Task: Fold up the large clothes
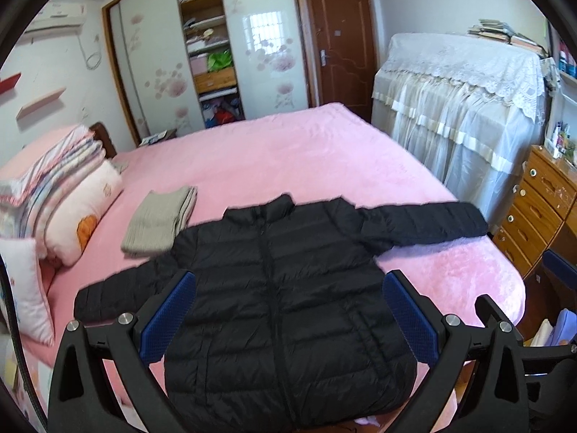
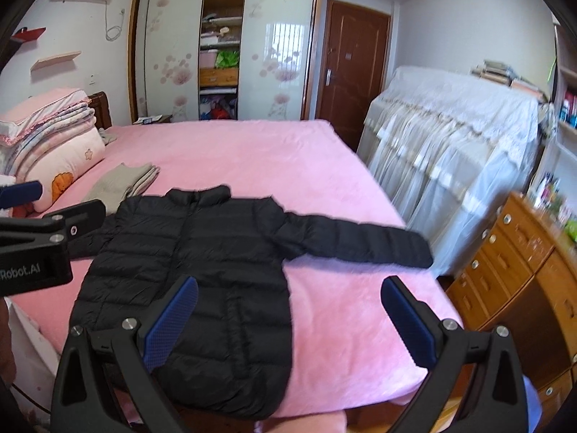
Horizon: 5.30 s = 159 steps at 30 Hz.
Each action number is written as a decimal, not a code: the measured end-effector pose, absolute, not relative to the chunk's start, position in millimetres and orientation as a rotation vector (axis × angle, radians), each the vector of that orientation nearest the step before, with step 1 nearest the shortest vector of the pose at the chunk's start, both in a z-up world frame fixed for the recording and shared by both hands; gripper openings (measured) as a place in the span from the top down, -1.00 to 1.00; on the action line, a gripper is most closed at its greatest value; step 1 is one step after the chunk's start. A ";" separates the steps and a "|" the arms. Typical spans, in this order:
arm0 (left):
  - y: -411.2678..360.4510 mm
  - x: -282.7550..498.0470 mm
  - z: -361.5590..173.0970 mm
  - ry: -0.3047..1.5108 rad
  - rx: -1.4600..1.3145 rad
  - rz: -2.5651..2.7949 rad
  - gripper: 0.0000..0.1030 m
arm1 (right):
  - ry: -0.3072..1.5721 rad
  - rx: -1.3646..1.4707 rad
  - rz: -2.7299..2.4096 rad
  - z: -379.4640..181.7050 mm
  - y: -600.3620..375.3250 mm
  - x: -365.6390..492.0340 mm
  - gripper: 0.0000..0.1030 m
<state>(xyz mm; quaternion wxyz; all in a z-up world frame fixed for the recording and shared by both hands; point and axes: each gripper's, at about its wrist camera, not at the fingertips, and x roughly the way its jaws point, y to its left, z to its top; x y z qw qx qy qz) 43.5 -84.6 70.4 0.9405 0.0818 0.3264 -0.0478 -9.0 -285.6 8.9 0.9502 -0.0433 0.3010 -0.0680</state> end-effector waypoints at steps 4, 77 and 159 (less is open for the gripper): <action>-107.5 62.1 84.9 0.615 0.174 -0.139 -0.99 | 0.566 -0.085 -0.161 21.0 -318.7 -2.0 -0.98; -320.2 314.1 -115.1 0.878 0.232 -0.279 -0.99 | 0.485 0.481 -0.112 -75.9 -590.4 198.8 0.89; 36.6 355.6 -53.1 0.846 -0.218 -0.089 0.87 | 0.986 -0.034 0.027 -236.5 -341.9 310.6 -0.11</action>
